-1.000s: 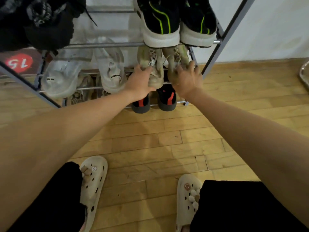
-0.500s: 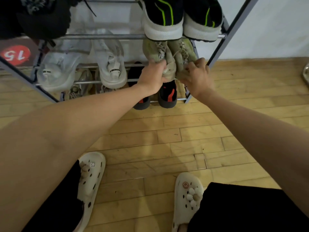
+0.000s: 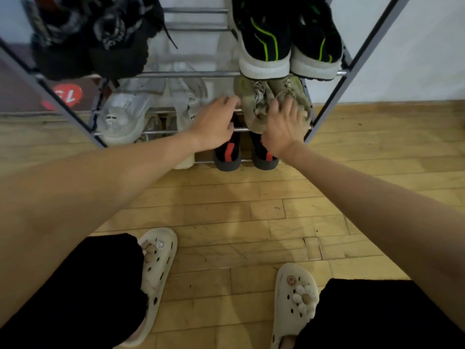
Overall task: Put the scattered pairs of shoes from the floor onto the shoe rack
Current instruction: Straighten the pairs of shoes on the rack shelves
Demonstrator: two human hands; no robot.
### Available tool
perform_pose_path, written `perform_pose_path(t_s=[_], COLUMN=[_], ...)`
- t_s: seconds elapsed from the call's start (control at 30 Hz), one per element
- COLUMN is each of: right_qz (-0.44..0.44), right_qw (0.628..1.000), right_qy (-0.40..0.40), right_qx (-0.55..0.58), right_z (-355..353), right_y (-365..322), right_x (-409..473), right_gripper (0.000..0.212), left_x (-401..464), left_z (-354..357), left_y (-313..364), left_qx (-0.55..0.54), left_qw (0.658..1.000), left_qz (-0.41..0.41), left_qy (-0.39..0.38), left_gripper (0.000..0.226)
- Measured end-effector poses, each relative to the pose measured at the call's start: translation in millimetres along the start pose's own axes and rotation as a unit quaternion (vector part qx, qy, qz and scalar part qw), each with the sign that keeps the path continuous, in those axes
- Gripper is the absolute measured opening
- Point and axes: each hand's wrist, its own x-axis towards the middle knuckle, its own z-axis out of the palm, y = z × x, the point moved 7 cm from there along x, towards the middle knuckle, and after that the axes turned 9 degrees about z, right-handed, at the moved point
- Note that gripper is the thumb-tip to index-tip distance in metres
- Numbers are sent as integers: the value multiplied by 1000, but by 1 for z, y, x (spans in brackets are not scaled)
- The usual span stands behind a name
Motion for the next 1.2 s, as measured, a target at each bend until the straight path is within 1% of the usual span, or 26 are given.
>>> perform_pose_path(t_s=[0.1,0.17,0.23,0.33,0.47,0.5,0.57,0.63,0.7,0.77,0.87,1.0,1.1,1.2], right_qz=[-82,-125,-147,-156,-132,-124,-109,-92,-74,-62,-68,-85,-97,-92], right_qw=[996,991,985,981,981,981,980,981,984,983,981,987,988,988], right_qy=[-16,-53,-84,-119,-135,-138,-152,-162,-158,-162,-169,-119,-86,-66], right_qx=[-6,-14,-16,-4,37,47,64,62,47,52,70,67,79,109], right_z=[-2,0,2,6,12,15,22,29,35,41,48,48,46,42], right_y=[-40,-65,-87,-118,-152,-159,-170,-177,-178,-176,-173,-170,-175,-188], right_x=[-14,-21,-26,-28,-20,-17,-13,-9,-4,2,6,-1,-8,-13], right_gripper=[76,80,82,83,85,87,89,88,80,68,53,43,41,42], left_x=[-32,-53,-72,-96,-123,-127,-130,-129,-128,-127,-125,-121,-125,-132], left_z=[-33,-50,-62,-69,-64,-60,-52,-49,-48,-48,-49,-47,-48,-51], left_y=[-18,-34,-56,-104,-160,-171,-189,-200,-207,-213,-215,-214,-212,-211], left_qx=[67,103,122,135,118,103,71,69,70,48,15,5,-1,-19], left_qw=[997,994,992,988,979,978,977,979,981,984,988,988,993,994], left_qz=[22,25,4,-77,-162,-176,-184,-164,-142,-123,-92,-83,-83,-105], left_qy=[40,39,25,-6,-35,-51,-78,-102,-114,-122,-125,-128,-82,-22], left_gripper=[27,19,17,30,67,76,85,89,89,85,80,64,55,49])
